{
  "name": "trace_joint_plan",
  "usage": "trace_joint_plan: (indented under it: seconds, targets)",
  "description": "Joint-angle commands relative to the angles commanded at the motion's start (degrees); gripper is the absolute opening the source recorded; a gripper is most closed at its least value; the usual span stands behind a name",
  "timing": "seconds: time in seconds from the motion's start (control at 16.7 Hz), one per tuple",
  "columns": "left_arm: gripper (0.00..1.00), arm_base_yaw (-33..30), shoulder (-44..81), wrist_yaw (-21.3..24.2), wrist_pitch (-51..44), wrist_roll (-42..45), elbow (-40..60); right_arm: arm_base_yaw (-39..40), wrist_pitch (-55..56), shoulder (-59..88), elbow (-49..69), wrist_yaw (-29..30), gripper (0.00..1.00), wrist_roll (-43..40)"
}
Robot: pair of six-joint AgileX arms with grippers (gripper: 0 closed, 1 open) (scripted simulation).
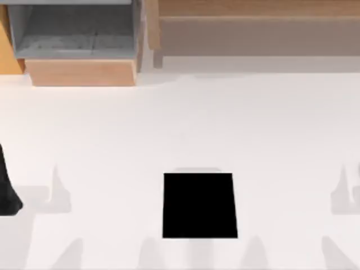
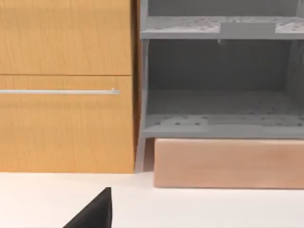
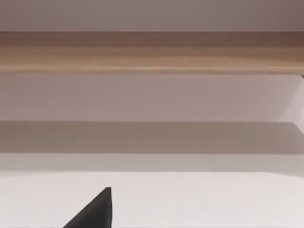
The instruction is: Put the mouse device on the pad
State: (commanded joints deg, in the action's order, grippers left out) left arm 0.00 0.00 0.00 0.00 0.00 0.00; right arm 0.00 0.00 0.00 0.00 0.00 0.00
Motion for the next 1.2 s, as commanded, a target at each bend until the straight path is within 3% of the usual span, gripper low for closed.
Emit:
trace_joint_plan:
  seconds: [0.24,0.48,1.2]
  targets:
    - [1.00,0.0,0.0,0.0,0.0,0.0,0.0,-0.1,-1.5,1.8,1.8,0.0,1.00,-0.6]
    - [1.00,0.0,0.0,0.0,0.0,0.0,0.0,-0.6,-9.5,12.8,11.7,0.0,1.00,-3.6]
    - [1.00,0.0,0.0,0.0,0.0,0.0,0.0,-2.9,-48.9,80.6,56.2,-0.2,1.00,-17.2]
